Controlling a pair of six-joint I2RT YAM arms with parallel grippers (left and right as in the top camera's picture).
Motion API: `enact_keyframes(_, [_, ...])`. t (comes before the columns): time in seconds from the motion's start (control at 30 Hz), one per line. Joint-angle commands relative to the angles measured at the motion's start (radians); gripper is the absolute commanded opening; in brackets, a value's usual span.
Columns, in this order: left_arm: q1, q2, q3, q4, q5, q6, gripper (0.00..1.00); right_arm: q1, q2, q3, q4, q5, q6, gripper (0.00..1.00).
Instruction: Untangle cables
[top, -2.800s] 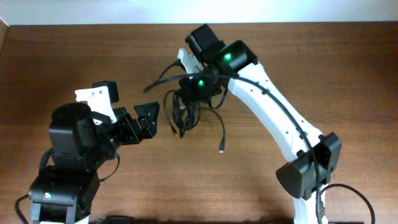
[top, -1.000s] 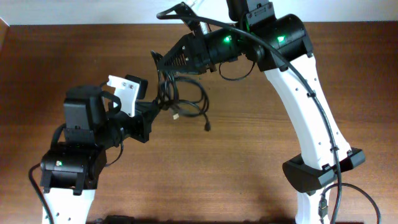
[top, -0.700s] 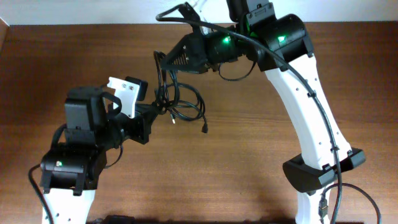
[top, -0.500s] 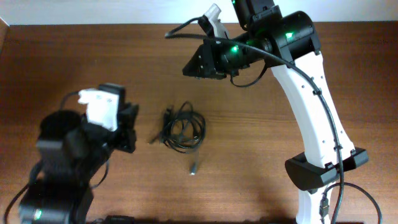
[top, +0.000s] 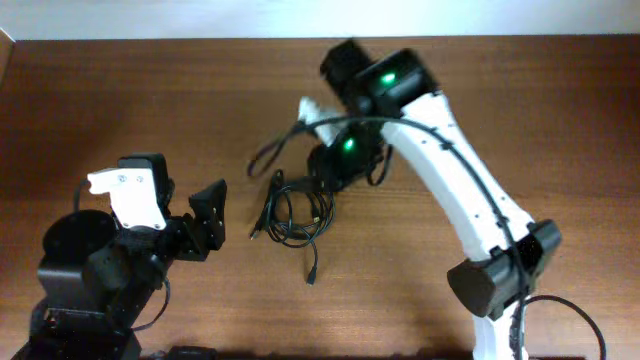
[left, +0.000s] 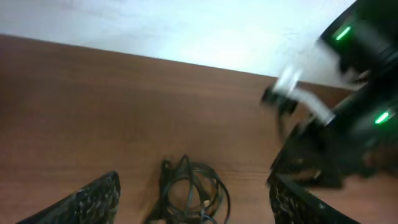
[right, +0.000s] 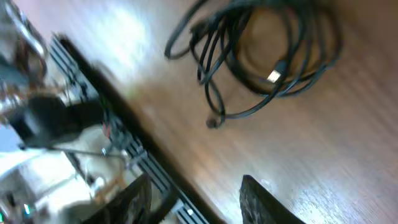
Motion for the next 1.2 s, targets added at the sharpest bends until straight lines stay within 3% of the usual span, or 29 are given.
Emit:
enact_keyframes(0.0, [0.000, 0.000, 0.008, 0.002, 0.003, -0.095, 0.81, 0.042, -0.013, -0.192, 0.085, 0.010, -0.188, 0.45])
enact_keyframes(0.1, [0.000, 0.000, 0.008, 0.002, 0.003, -0.095, 0.86, 0.066, -0.013, -0.336, 0.222, 0.010, -0.261, 0.38])
enact_keyframes(0.17, [0.000, 0.000, 0.008, 0.002, 0.022, -0.095, 0.92, 0.075, -0.013, -0.445, 0.377, 0.009, -0.274, 0.57])
enact_keyframes(0.2, [0.000, 0.000, 0.008, 0.002, 0.022, -0.096, 0.93, 0.078, -0.013, -0.484, 0.418, 0.005, -0.314, 0.61])
enact_keyframes(0.4, [0.000, 0.000, 0.008, 0.002, 0.022, -0.095, 0.98, 0.129, -0.011, -0.647, 0.587, -0.018, -0.357, 0.60])
enact_keyframes(0.43, [0.000, 0.000, 0.008, 0.002, 0.022, -0.095, 0.98, 0.136, -0.011, -0.650, 0.588, -0.021, -0.357, 0.57])
enact_keyframes(0.5, [0.000, 0.000, 0.008, 0.002, 0.022, -0.095, 0.99, 0.148, -0.011, -0.650, 0.605, -0.022, -0.357, 0.38])
enact_keyframes(0.53, [0.000, 0.000, 0.008, 0.002, 0.022, -0.095, 0.99, 0.152, -0.011, -0.650, 0.622, -0.028, -0.348, 0.04])
enact_keyframes(0.63, [0.000, 0.000, 0.008, 0.002, 0.017, -0.094, 0.99, 0.142, -0.013, -0.637, 0.610, -0.028, -0.345, 0.04])
enact_keyframes(0.77, [0.000, 0.001, 0.007, 0.002, -0.010, -0.094, 0.99, 0.056, -0.042, -0.335, 0.375, -0.028, -0.296, 0.04])
enact_keyframes(0.87, [0.000, 0.002, 0.007, 0.001, -0.028, -0.094, 0.99, -0.013, -0.075, 0.087, 0.135, -0.028, -0.264, 0.04])
enact_keyframes(0.97, [0.000, 0.004, 0.005, -0.003, -0.026, -0.094, 0.99, -0.020, -0.075, 0.313, 0.097, -0.028, -0.134, 0.04])
enact_keyframes(1.03, [0.000, 0.025, 0.005, -0.024, 0.053, 0.021, 0.99, -0.021, -0.075, 0.454, 0.117, -0.028, 0.026, 0.04])
enact_keyframes(1.1, [0.000, 0.066, 0.005, -0.025, 0.268, 0.221, 0.99, -0.021, -0.075, 0.539, 0.148, -0.028, 0.111, 0.04])
enact_keyframes(1.17, [0.000, 0.121, 0.005, -0.025, 0.391, 0.322, 0.99, -0.021, -0.075, 0.593, 0.178, -0.028, 0.175, 0.04])
